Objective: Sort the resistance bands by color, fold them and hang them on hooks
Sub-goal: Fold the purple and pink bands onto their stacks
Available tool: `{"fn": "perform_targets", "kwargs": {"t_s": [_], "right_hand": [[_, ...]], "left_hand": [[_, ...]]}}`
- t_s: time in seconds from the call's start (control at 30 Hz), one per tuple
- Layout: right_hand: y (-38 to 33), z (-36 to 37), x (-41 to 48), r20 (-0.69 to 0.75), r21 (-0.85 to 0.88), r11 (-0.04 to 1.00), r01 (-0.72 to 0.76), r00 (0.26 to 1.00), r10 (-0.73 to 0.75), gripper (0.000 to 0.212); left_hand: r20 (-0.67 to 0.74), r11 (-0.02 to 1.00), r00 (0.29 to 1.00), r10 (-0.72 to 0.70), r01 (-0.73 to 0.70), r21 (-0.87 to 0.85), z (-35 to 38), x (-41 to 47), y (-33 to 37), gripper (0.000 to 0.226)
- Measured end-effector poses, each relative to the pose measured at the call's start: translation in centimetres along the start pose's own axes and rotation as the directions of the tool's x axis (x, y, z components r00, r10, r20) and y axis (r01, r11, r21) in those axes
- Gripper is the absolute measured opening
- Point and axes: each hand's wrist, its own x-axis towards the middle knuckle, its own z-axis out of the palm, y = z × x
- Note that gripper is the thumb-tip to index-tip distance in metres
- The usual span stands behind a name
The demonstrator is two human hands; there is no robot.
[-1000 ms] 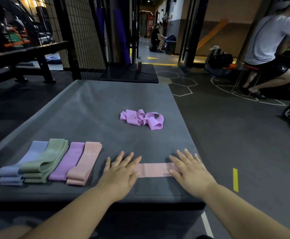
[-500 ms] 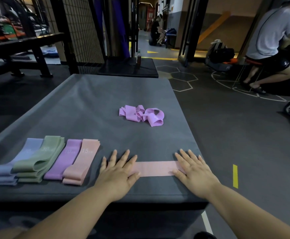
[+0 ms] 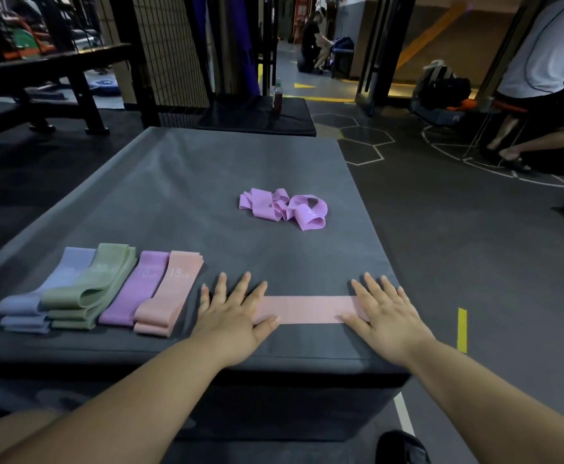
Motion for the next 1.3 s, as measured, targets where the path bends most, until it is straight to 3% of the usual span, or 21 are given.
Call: {"fn": "perform_targets", "kwargs": {"t_s": [0.2, 0.37, 0.53, 0.67, 0.87, 0.97, 1.13, 1.23, 1.3], "right_hand": [[-0.1, -0.7, 0.0, 0.064, -0.004, 1.000, -0.012, 0.998, 0.013, 0.132], [-0.8, -2.4, -0.2, 0.082, -0.006, 0.999, -0.032, 0.996, 0.033, 0.086], [-3.3, -3.1, 0.5, -0.081, 0.098, 0.992, 0.080, 0.994, -0.072, 0.055], [-6.8, -3.2, 1.1, -0.167, 0.227, 0.944, 0.239, 0.965, -0.204, 0.026], [-10.2, -2.9, 1.8, -0.059, 0.417, 0.870, 0.263, 0.963, -0.263, 0.026], [-10.9, -2.8, 2.3, -0.020, 0.403, 0.872, 0.277, 0.955, -0.294, 0.027], [-11.5, -3.3, 2.6, -0.021, 0.323, 0.891, 0.319, 0.944, -0.330, 0.028], [-11.8, -3.3, 2.7, -0.025, 0.371, 0.883, 0.288, 0.954, -0.300, 0.027], [-12.0, -3.3, 2.6, -0.031, 0.429, 0.863, 0.267, 0.959, -0.282, 0.026]], "left_hand": [[0.018, 0.996, 1.000, 0.018, -0.017, -0.085, -0.4, -0.1, -0.2, 0.068], [-0.025, 0.966, 1.000, -0.019, 0.012, -0.258, -1.9, -0.1, -0.2, 0.060], [-0.137, 0.974, 0.979, -0.148, 0.120, -0.193, -3.9, -1.1, -0.9, 0.047], [-0.074, 0.964, 0.973, -0.221, 0.206, -0.168, -4.0, -1.3, -1.0, 0.043], [-0.016, 0.918, 0.971, -0.239, 0.220, -0.329, -3.6, -0.6, -1.9, 0.060], [0.049, 0.837, 0.957, -0.285, 0.273, -0.475, -3.9, -0.3, -2.7, 0.068], [0.064, 0.678, 0.948, -0.313, 0.270, -0.684, -3.8, -0.1, -3.0, 0.060], [0.047, 0.542, 0.949, -0.311, 0.218, -0.811, -3.8, -0.1, -2.8, 0.045], [0.007, 0.521, 0.952, -0.307, 0.174, -0.835, -4.0, -0.2, -2.9, 0.038]]}}
